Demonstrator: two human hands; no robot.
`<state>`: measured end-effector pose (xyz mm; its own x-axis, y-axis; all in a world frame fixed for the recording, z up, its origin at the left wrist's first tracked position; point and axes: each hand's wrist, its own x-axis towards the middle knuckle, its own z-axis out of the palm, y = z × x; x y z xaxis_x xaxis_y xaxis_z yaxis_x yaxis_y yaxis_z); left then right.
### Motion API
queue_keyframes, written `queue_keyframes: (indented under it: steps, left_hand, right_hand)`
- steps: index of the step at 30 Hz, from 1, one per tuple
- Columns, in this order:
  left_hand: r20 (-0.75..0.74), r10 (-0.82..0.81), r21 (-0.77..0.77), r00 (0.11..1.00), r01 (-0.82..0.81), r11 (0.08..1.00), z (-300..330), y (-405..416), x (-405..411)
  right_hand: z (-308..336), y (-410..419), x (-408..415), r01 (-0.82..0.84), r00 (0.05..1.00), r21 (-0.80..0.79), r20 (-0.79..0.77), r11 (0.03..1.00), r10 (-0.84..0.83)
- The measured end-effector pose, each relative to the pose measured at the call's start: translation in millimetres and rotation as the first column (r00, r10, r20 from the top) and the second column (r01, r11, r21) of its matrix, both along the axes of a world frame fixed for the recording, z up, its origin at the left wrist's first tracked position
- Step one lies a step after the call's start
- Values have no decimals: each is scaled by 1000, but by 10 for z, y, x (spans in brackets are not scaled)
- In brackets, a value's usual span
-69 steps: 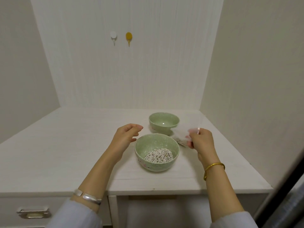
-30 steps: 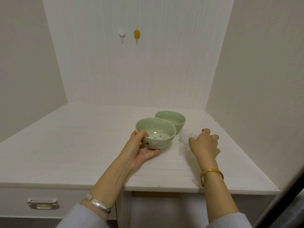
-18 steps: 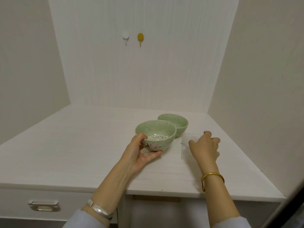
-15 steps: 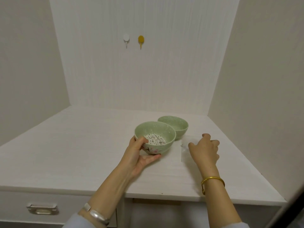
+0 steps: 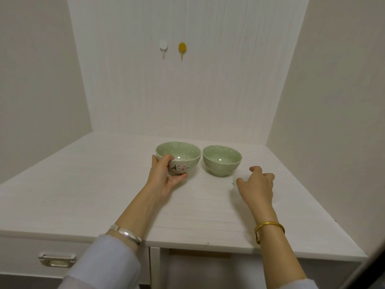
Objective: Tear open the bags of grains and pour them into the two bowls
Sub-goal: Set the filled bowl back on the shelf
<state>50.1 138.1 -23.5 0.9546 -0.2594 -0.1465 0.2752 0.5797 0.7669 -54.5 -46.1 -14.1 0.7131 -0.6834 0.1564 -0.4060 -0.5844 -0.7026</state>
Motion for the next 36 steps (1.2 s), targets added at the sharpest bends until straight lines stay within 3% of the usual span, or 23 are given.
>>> queue_keyframes:
  steps: [5,15,21,24,27,30,36]
  left_hand:
    - [-4,70,78,998,-70,994,-32,-44,231]
    - [6,62,80,998,-62,995,-155,-136,479]
    - [44,9,84,999,-13,996,-193,-142,537]
    - [64,38,174,997,-49,984,-170,-158,509]
    - [41,194,378,980,-195,905,-118,-203,419]
    - [161,330,567,930,-361,740,-31,-300,274]
    - [492,262,556,830,-531,639,70,-492,-77]
  right_hand:
    - [-9,62,10,-42,999,13,8,999,42]
    - [-6,-22,34,-48,999,14,-20,999,48]
    - [-32,-205,-9,55,998,23,28,998,-56]
    - [-40,-378,-74,164,985,30,48,986,-165]
    - [-79,-579,-168,250,968,95,-62,964,-245]
    - [-154,-727,-226,277,958,163,-115,947,-261]
    - [-235,-841,-227,253,966,140,-89,957,-242]
